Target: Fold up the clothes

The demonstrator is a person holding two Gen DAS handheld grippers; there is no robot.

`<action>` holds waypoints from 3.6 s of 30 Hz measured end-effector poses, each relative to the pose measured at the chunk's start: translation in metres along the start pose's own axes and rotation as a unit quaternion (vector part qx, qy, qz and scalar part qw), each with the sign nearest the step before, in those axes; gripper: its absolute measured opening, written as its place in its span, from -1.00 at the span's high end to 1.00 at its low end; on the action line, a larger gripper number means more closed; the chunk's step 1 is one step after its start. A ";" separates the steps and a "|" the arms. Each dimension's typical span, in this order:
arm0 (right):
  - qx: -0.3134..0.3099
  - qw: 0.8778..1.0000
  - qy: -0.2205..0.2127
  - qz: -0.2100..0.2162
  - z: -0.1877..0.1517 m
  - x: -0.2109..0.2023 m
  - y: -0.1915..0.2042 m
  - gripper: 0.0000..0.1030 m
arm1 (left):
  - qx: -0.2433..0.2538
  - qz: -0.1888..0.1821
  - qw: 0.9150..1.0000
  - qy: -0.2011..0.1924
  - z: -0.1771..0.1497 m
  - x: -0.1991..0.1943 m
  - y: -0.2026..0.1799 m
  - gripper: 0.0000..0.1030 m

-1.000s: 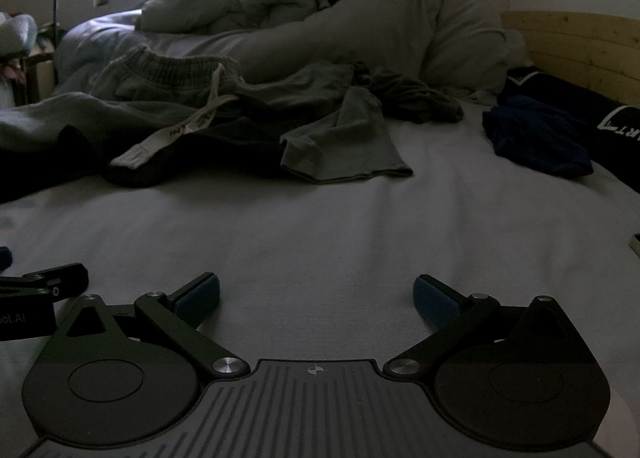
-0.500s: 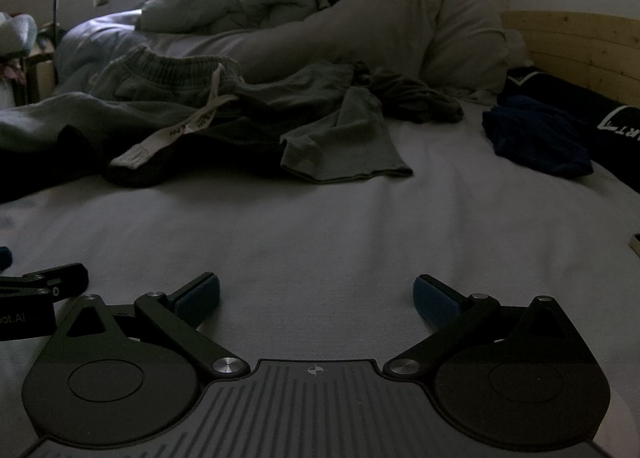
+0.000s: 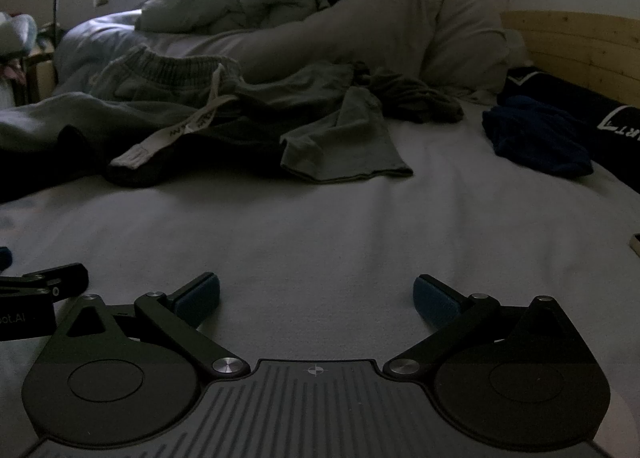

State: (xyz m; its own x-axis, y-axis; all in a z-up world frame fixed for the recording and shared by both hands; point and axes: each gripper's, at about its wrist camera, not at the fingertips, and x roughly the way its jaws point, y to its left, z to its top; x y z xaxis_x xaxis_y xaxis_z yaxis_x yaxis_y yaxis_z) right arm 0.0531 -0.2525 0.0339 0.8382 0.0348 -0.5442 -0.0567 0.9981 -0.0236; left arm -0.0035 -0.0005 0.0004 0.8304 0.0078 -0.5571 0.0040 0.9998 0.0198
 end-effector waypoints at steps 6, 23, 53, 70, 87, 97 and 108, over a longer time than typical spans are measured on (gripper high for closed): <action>0.000 1.000 0.000 0.000 0.000 0.000 0.000 -1.00 | 0.000 0.000 1.000 0.000 0.000 0.000 0.000 -1.00; -0.001 1.000 0.000 0.000 0.000 0.000 0.000 -1.00 | 0.001 0.001 1.000 0.000 0.000 0.000 0.000 -1.00; 0.045 0.995 -0.016 0.092 0.099 -0.081 0.004 -1.00 | -0.142 -0.098 0.975 -0.143 0.086 -0.053 0.101 -1.00; -0.077 0.970 -0.090 0.212 0.291 -0.025 0.125 -1.00 | -0.276 -0.132 0.943 -0.129 0.108 -0.015 0.203 -1.00; -0.217 0.961 -0.013 0.169 0.264 0.147 0.213 -0.62 | -0.263 -0.120 0.956 -0.047 0.100 0.019 0.195 -1.00; -0.243 0.956 -0.008 0.164 0.246 0.188 0.225 -0.34 | -0.273 -0.135 0.952 -0.031 0.094 0.029 0.204 -1.00; -0.305 0.931 0.013 0.201 0.250 0.199 0.260 -0.41 | -0.263 -0.158 0.951 -0.047 0.098 0.029 0.205 -1.00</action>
State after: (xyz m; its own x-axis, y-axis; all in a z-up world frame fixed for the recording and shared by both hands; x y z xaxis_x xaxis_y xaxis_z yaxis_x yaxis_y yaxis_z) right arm 0.3409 0.0262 0.1291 0.6700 0.3902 -0.6315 -0.6669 0.6901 -0.2811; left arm 0.0761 0.2028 0.0697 0.8805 -0.2709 -0.3891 0.0020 0.8228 -0.5683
